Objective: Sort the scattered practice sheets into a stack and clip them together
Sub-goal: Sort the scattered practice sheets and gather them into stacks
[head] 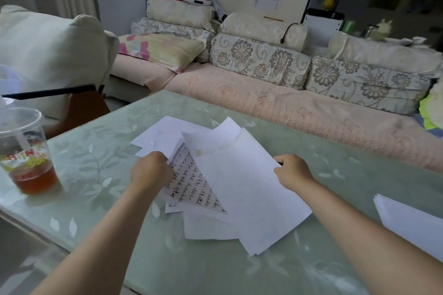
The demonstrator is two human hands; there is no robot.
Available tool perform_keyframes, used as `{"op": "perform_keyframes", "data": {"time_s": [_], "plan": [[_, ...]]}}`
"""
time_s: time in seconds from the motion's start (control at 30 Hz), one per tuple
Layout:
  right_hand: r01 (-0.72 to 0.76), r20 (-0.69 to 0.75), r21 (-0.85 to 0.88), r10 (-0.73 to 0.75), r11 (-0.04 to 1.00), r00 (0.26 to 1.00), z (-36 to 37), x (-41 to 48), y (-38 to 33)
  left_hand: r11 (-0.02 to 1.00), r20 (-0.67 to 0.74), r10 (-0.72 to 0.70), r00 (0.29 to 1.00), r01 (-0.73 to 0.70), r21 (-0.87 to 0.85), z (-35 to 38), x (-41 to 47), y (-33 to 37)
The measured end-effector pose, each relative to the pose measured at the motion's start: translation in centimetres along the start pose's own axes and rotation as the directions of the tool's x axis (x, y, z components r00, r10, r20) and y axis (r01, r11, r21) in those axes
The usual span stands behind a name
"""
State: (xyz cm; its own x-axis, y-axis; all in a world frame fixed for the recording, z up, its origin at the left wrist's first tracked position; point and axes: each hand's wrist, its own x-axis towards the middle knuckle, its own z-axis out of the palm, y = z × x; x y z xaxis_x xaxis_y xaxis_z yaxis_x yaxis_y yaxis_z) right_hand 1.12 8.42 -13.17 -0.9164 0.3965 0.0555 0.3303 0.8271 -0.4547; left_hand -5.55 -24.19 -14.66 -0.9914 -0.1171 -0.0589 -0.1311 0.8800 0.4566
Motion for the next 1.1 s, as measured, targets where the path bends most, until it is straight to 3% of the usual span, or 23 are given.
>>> {"op": "perform_keyframes", "data": {"time_s": [0.13,0.23,0.33,0.43,0.5,0.6,0.73,0.83,1.0,1.1], "plan": [[0.019,-0.124,0.045,-0.013,0.999,0.992,0.5,0.2,0.5,0.993,-0.020,0.069,0.997,-0.071,-0.089,-0.2,0.1,0.1],[0.041,-0.007,0.227,-0.040,0.973,0.999,0.4,0.1,0.9,0.993,0.041,0.004,0.999,0.001,-0.115,-0.6,0.4,-0.7],[0.038,0.112,0.324,-0.078,0.945,0.991,0.1,-0.4,1.3,0.963,0.062,-0.046,0.997,0.060,-0.263,-1.0,0.8,-1.2],[0.057,0.196,0.254,-0.109,0.966,0.975,0.0,-0.6,1.3,0.774,0.167,-0.105,0.980,0.186,-0.605,-1.9,0.7,-1.5],[0.084,0.192,0.185,-0.119,0.979,0.974,0.3,-0.6,0.9,0.695,0.228,-0.032,0.973,0.186,-0.694,-2.2,0.2,-1.7],[0.114,0.167,0.110,-0.131,0.987,0.977,0.8,-0.9,-0.7,0.840,0.214,0.099,0.972,0.034,-0.542,-2.4,-0.1,-1.8],[0.132,0.194,0.075,-0.144,0.988,0.970,1.3,-0.7,-2.3,0.975,0.320,0.076,0.944,-0.003,-0.222,-4.3,0.0,-2.1],[0.087,0.229,0.140,-0.118,0.986,0.966,1.7,-0.4,-2.6,0.980,0.450,0.019,0.893,0.072,-0.184,-4.9,-0.4,-2.7],[0.103,0.277,0.064,-0.117,0.993,0.954,2.9,-0.8,-4.4,0.973,0.315,-0.097,0.944,0.157,-0.169,-5.1,0.5,-3.5],[0.223,0.252,-0.053,-0.203,0.973,0.946,4.2,-1.1,-6.3,0.981,0.386,-0.083,0.919,0.143,-0.129,-4.7,0.4,-3.2]]}}
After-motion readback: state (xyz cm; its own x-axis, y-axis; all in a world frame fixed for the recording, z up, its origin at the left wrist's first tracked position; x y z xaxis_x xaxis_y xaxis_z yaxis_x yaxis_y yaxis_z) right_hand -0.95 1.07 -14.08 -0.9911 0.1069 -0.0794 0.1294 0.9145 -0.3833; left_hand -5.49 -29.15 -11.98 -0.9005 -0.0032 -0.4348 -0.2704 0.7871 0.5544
